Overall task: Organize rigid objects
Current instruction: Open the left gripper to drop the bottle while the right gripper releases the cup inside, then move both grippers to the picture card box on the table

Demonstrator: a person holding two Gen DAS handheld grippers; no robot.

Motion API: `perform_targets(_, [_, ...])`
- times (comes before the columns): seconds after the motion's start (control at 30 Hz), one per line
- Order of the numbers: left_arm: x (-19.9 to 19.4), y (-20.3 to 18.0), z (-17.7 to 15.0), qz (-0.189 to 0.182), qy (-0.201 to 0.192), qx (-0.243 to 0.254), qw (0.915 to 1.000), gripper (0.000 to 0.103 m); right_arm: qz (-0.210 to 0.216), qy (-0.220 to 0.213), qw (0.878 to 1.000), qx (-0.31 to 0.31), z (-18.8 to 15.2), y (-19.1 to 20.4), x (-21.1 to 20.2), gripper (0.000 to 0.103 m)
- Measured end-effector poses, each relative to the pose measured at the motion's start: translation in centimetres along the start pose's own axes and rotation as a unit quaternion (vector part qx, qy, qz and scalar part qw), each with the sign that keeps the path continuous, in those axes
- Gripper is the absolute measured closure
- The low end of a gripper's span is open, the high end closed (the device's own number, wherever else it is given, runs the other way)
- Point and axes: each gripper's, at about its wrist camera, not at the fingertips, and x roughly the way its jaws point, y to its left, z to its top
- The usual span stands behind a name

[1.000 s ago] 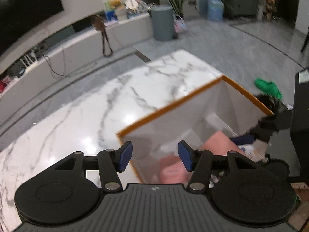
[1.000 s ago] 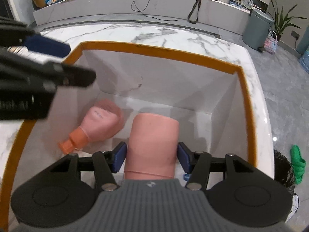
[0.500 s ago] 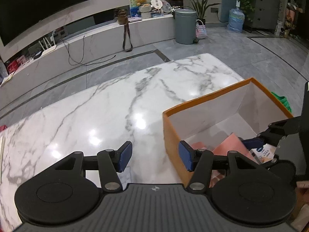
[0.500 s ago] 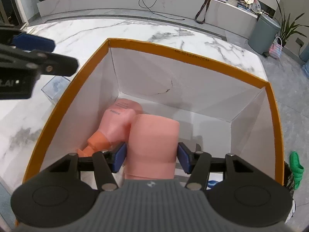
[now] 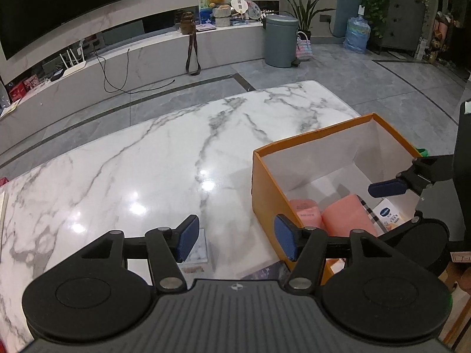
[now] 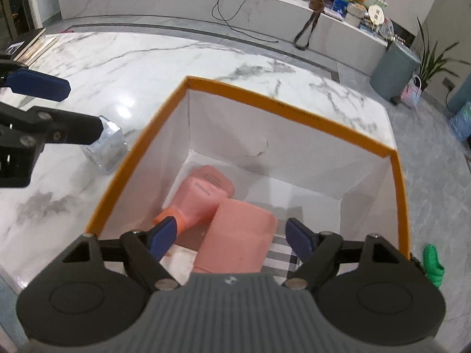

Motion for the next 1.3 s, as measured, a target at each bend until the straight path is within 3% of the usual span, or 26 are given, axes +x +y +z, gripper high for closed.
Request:
perform_targets(0.33, [-2.8,1.1,-0.9,-0.014,-0.027,-0.006,0.9995,0.029,-0.028,-0.04,0.998,-0.029,0.1,1.8,-3.7,0.021])
perform_targets(0.5, [-4.2,1.5,-1.3,-0.023,-0.045,-0.003,0.9987,0.027,-0.015,-0.074,0.996,-0.057,0.2,3.0,-6.3,0.021])
perform_targets(0.77, [-4.4,2.6,-3.3,-0.011,-0.026,-0.01,0.9996,0.027,-0.001,-0.095,0.988,-0.122,0.7,7.0,-8.5,0.027])
perform_targets(1.0, [-4.0,4.8,-5.4,-0.008,0.004,-0.032,0.9995,0.027,0.015,-0.08,0.972,-0.218,0.3,11.5,-8.0,0.028])
perform_targets(1.3, [-2.2,6.4,-8.5,-0.012,0.05,-0.045,0.9976,0.027,0.024,0.021,0.942,-0.333,0.0,16.2,-4.5,0.027])
